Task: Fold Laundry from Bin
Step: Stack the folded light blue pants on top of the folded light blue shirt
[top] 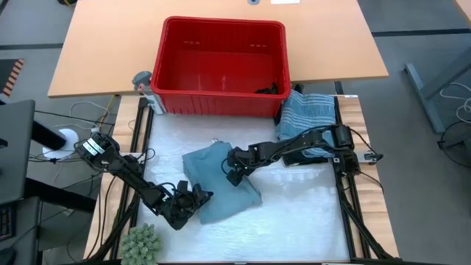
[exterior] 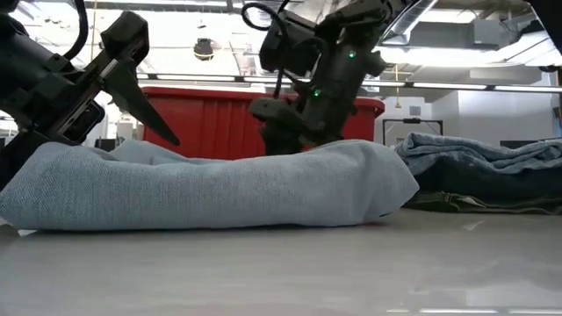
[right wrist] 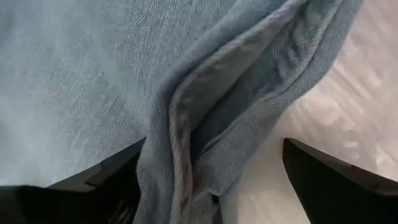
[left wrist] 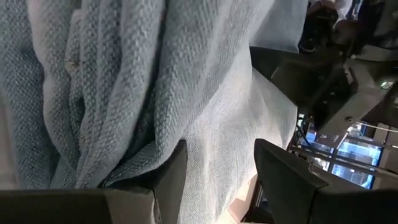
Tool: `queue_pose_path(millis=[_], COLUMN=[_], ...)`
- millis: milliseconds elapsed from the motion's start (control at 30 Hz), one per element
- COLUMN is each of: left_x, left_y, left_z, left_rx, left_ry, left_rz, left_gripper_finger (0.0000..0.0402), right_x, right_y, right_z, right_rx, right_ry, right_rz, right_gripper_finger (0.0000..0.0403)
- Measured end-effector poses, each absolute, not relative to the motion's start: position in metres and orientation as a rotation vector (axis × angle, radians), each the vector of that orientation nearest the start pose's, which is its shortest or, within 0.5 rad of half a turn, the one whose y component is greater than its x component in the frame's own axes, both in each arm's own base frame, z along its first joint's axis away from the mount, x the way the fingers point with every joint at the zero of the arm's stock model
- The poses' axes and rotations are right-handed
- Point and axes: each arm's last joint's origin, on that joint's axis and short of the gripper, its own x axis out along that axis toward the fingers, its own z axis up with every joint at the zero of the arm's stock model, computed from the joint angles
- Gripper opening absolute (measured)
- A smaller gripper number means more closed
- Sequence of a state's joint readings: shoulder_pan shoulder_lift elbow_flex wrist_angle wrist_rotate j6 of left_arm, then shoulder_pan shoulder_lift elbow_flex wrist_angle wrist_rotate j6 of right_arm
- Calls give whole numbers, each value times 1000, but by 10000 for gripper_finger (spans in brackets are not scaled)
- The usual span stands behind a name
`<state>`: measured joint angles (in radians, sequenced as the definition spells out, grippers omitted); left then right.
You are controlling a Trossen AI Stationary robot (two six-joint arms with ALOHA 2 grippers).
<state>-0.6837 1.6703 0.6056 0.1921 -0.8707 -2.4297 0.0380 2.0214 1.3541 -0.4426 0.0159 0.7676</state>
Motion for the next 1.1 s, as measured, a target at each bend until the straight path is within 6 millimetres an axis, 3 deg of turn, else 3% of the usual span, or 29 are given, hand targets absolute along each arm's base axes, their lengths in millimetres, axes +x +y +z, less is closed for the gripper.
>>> queue_pose_path(millis=[267, 667, 900, 1100], left_x=[232, 235, 235, 236], left_y=[-147, -142, -142, -142], left_z=[114, 114, 114, 117], left_rx=[-1741, -1702, -1645, -1601], left_ry=[62, 69, 72, 27], left_rz=[754, 761, 756, 732], left_gripper_finger=[183, 183, 183, 183], right_x=[412, 413, 414, 413], right_y=[33, 46, 47, 45], right_z=[121, 120, 120, 122], right_rx=[664, 663, 651, 671], right_ry=[1132, 1137, 1142, 1161], right_rz=[-351, -272, -234, -186], right_gripper_finger=[358, 208, 65, 63])
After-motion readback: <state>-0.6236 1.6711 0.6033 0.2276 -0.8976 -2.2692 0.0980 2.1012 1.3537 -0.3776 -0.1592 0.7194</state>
